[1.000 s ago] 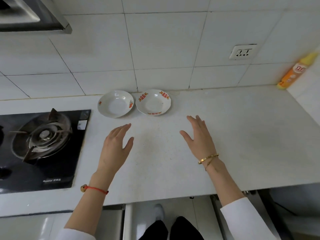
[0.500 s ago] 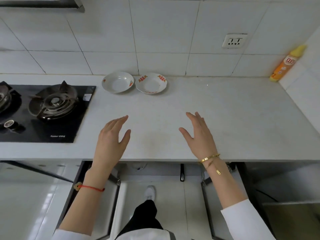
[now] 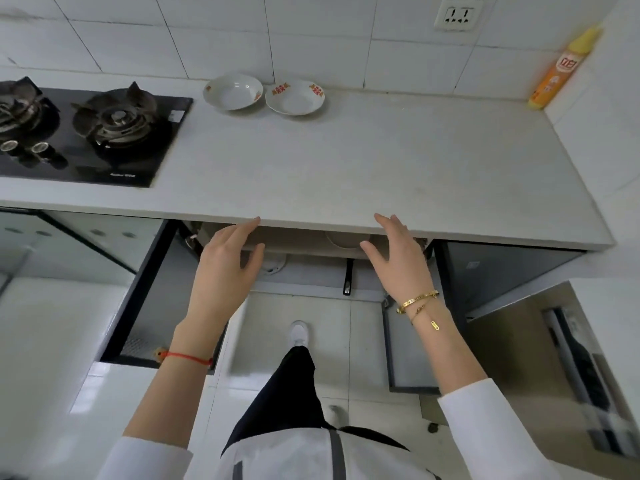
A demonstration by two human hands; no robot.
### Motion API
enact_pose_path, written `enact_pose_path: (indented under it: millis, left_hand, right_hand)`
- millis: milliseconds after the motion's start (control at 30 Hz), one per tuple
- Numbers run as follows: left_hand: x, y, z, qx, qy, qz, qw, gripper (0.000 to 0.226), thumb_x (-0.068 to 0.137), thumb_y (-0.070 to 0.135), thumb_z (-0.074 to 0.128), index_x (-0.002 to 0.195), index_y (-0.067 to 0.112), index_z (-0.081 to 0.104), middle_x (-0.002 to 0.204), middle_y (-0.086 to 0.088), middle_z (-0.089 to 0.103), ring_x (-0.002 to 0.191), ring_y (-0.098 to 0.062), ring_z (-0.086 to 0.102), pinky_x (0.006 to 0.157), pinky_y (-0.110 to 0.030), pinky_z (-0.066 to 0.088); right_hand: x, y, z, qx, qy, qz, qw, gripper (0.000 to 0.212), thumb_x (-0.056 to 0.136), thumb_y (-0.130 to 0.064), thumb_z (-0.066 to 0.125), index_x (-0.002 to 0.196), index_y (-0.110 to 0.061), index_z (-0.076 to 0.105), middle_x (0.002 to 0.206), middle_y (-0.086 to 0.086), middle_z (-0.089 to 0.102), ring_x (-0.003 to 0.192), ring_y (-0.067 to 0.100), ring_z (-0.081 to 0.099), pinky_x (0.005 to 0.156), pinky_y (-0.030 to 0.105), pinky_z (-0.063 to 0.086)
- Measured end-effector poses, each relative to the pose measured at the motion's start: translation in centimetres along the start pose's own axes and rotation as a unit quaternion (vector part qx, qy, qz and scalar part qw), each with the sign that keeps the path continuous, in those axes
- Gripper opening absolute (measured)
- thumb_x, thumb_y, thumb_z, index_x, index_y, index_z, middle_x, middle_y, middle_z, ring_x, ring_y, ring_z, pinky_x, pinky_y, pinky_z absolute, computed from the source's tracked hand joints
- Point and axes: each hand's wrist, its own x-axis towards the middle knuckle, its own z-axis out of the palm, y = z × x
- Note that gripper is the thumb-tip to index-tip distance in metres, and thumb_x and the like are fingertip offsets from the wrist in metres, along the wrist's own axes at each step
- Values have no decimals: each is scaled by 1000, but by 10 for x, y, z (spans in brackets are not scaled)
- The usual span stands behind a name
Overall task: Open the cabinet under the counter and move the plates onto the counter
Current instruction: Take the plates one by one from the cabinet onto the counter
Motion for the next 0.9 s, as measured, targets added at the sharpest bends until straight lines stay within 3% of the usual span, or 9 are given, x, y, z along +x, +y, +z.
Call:
enact_pose_path:
  millis: [167, 300, 433, 567, 767, 900]
  left_hand:
    - [-28, 8, 5, 6, -22, -1, 1000, 43, 95, 17, 58, 138, 14, 53, 125, -4, 62, 120, -20, 54, 98, -20, 35]
    - [-33, 14, 11, 1, -39, 9, 999, 44, 95, 17, 58, 138, 15, 52, 129, -4, 61, 125, -19, 51, 100, -20, 34]
    - [-32, 23, 16, -10, -34, 16, 999, 44, 94, 17, 59, 138, 15, 53, 129, -4, 60, 125, -20, 51, 100, -21, 34]
    - [-29, 26, 25, -17, -43, 25, 999, 43, 95, 17, 58, 137, 15, 53, 129, -4, 61, 112, -26, 59, 97, -31, 45]
    - [-21, 9, 61, -14, -69, 17, 997, 42, 97, 18, 55, 139, 17, 52, 132, 0, 59, 128, -17, 50, 99, -19, 35]
    - [-8, -17, 103, -17, -82, 19, 996, 41, 97, 20, 54, 138, 17, 52, 133, 0, 59, 127, -19, 51, 106, -28, 40]
  right_hand:
    - [-28, 12, 3, -3, 20, -24, 1000, 53, 94, -37, 49, 142, -19, 35, 148, 5, 37, 140, 19, 29, 114, 33, 29]
    - [-44, 20, 5, 15, 12, 9, 1000, 55, 94, -40, 49, 143, -22, 33, 154, 6, 28, 145, 19, 19, 112, 37, 30]
    - [-51, 26, 3, 8, 14, 21, 1000, 56, 94, -40, 50, 144, -22, 33, 155, 7, 25, 145, 22, 20, 112, 35, 29]
    - [-48, 35, 6, 6, 14, 32, 999, 56, 93, -42, 50, 143, -24, 33, 155, 8, 26, 145, 23, 21, 111, 38, 32]
    - [-32, 65, 27, 12, 13, 47, 999, 53, 94, -40, 50, 142, -23, 34, 154, 8, 29, 144, 23, 23, 112, 39, 31]
    - [-14, 96, 63, 14, 17, 52, 998, 52, 94, -38, 50, 141, -20, 36, 151, 7, 35, 144, 18, 23, 111, 36, 32]
